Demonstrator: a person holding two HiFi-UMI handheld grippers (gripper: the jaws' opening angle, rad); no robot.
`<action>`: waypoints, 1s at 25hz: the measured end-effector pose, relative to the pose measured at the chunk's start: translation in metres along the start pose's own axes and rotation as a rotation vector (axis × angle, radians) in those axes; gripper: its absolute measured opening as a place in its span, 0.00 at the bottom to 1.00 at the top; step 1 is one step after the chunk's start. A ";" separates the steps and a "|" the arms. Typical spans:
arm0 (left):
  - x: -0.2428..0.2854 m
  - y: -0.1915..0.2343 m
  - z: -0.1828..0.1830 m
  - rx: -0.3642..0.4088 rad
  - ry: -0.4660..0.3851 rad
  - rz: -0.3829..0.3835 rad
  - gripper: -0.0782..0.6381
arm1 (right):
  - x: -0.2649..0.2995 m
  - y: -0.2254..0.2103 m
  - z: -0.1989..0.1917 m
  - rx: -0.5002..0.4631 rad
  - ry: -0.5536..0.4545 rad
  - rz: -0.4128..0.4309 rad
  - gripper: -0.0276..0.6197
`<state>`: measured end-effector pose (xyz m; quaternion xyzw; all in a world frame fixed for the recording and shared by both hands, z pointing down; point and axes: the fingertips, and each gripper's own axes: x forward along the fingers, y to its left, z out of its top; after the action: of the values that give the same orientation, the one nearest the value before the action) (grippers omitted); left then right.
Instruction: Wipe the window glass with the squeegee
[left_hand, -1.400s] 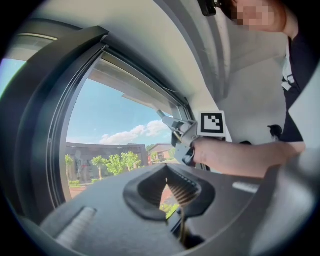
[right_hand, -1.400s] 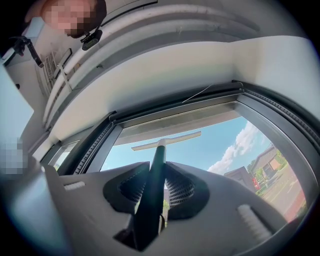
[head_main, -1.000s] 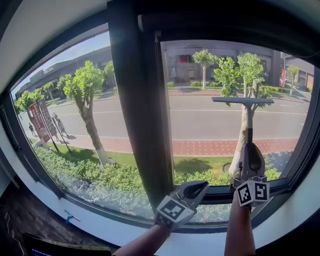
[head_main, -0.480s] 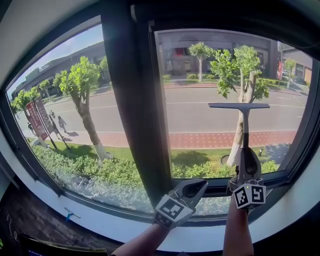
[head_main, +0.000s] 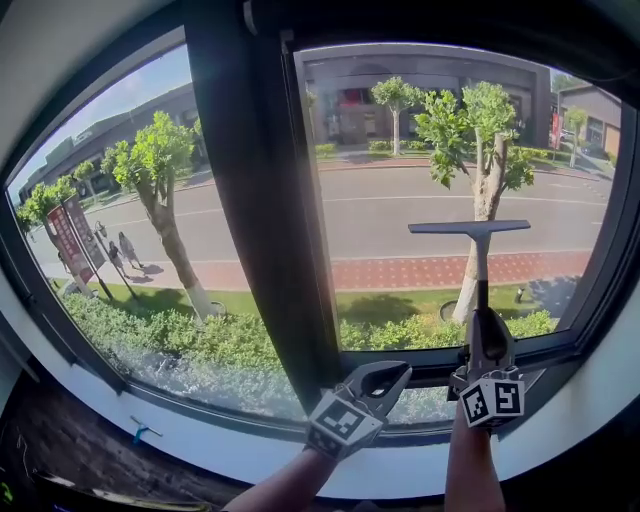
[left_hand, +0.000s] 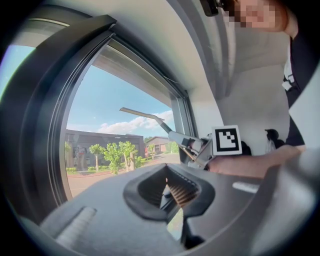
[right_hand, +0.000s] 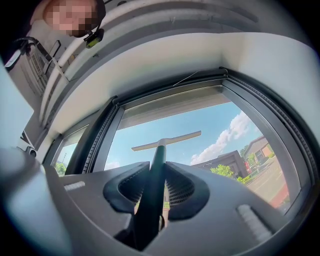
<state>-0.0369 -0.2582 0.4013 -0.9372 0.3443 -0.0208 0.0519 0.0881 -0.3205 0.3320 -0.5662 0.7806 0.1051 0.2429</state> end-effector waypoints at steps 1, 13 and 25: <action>0.000 0.000 -0.002 0.001 -0.001 -0.001 0.11 | -0.002 0.000 -0.003 0.003 0.005 -0.001 0.19; 0.002 -0.004 -0.013 -0.017 -0.029 -0.031 0.11 | -0.020 0.000 -0.028 0.026 0.049 -0.016 0.19; 0.009 -0.012 -0.024 -0.011 -0.044 -0.061 0.11 | -0.035 -0.002 -0.051 0.033 0.087 -0.011 0.19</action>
<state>-0.0240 -0.2572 0.4262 -0.9477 0.3145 0.0000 0.0538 0.0852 -0.3138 0.3933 -0.5705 0.7889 0.0660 0.2185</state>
